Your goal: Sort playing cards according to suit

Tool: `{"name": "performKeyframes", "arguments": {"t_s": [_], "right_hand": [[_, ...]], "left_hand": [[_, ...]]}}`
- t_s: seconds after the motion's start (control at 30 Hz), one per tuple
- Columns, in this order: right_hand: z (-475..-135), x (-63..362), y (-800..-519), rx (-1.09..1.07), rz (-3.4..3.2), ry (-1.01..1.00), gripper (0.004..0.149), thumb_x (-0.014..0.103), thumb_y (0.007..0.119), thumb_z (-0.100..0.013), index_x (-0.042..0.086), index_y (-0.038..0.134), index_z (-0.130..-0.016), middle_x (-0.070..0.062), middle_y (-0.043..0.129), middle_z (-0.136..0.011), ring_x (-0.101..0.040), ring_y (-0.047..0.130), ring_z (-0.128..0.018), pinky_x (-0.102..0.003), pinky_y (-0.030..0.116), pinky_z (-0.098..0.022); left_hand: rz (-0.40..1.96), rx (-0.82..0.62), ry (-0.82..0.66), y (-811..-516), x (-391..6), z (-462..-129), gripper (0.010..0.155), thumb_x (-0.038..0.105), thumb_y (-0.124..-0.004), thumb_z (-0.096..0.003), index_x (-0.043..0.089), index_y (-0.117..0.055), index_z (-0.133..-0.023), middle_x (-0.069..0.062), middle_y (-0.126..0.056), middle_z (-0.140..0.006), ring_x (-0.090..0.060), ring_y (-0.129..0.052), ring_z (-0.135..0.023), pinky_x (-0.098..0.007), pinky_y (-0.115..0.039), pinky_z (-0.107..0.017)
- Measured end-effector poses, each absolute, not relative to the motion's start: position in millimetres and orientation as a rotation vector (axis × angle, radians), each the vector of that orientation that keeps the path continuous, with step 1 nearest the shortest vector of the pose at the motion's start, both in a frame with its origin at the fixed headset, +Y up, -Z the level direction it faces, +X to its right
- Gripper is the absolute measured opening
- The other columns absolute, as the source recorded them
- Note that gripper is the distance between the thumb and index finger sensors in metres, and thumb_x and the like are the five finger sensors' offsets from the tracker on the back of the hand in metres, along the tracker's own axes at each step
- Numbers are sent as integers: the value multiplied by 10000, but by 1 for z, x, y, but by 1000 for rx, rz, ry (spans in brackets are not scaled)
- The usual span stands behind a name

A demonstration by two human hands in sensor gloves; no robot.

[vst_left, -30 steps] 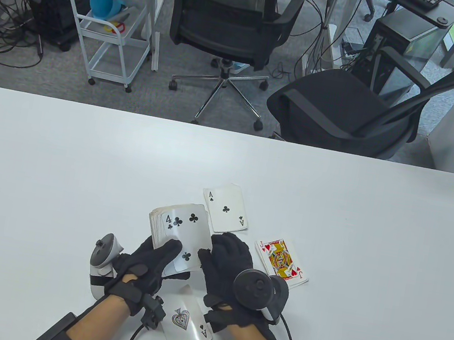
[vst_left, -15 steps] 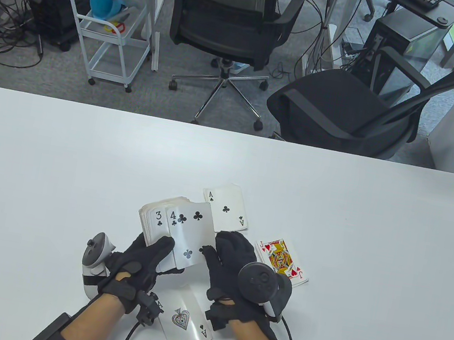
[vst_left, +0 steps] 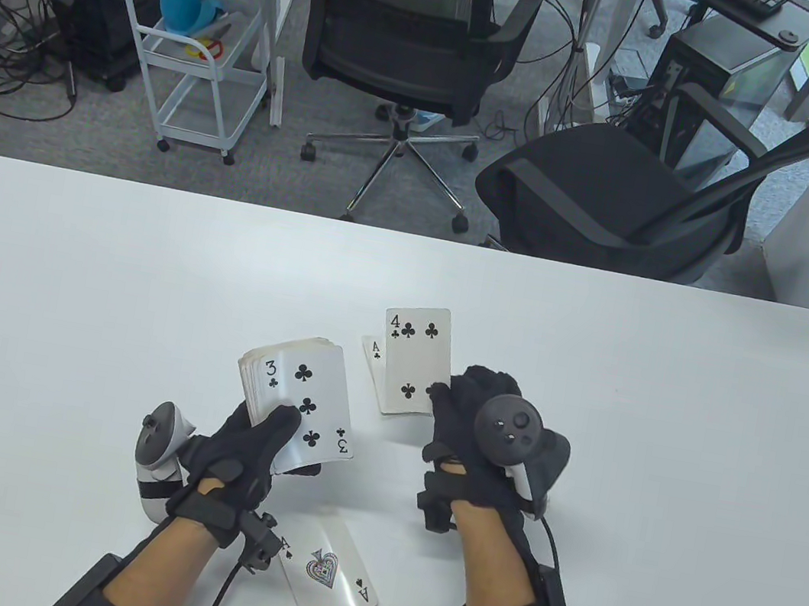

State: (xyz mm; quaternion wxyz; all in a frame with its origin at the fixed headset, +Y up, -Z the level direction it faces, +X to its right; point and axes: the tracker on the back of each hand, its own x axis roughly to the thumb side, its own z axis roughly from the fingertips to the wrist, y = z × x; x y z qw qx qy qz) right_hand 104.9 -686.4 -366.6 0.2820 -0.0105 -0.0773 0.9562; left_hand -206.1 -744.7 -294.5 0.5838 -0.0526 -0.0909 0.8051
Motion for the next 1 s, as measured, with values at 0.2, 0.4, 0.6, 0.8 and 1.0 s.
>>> {"name": "performKeyframes", "arguments": {"t_s": [0.2,0.4,0.6,0.8,1.0], "right_hand": [[-420,66,-704,-51,2788,70,370,337,836,-569,92,862,-844,-226,573,-1084,-540,360,-1032,-741,322,-679],[-440,44,-742,-164,3051,158,395,337,861,-557,61,832,-838,-237,544,-1083,-537,341,-1030,-739,307,-679],[-426,47,-743,-141,3190,-112,517,440,942,-497,101,739,-831,-197,583,-1044,-525,419,-1018,-733,344,-680],[-381,71,-707,10,2864,-263,455,470,848,-544,97,792,-799,-208,615,-1033,-535,428,-1011,-727,363,-678],[-324,93,-688,207,2395,-306,462,478,764,-576,84,807,-813,-232,602,-1047,-549,411,-1010,-740,341,-669]], "left_hand": [[1909,-63,-181,-743,-212,-296,605,486,-834,-568,214,-591,-1051,-32,-801,-994,-303,-953,-827,-410,-953,-459],[1903,-83,-167,-745,-214,-294,607,489,-827,-571,219,-580,-1056,-29,-793,-1002,-300,-946,-837,-409,-950,-467],[1901,-134,-176,-749,-205,-293,607,489,-826,-573,223,-575,-1058,-28,-786,-1008,-303,-939,-843,-411,-947,-474],[1883,-162,-193,-750,-198,-292,609,488,-824,-574,223,-571,-1061,-27,-780,-1013,-303,-935,-849,-412,-945,-478],[1856,-206,-193,-756,-192,-291,612,485,-823,-574,223,-567,-1064,-28,-775,-1018,-308,-929,-854,-416,-940,-484]]}}
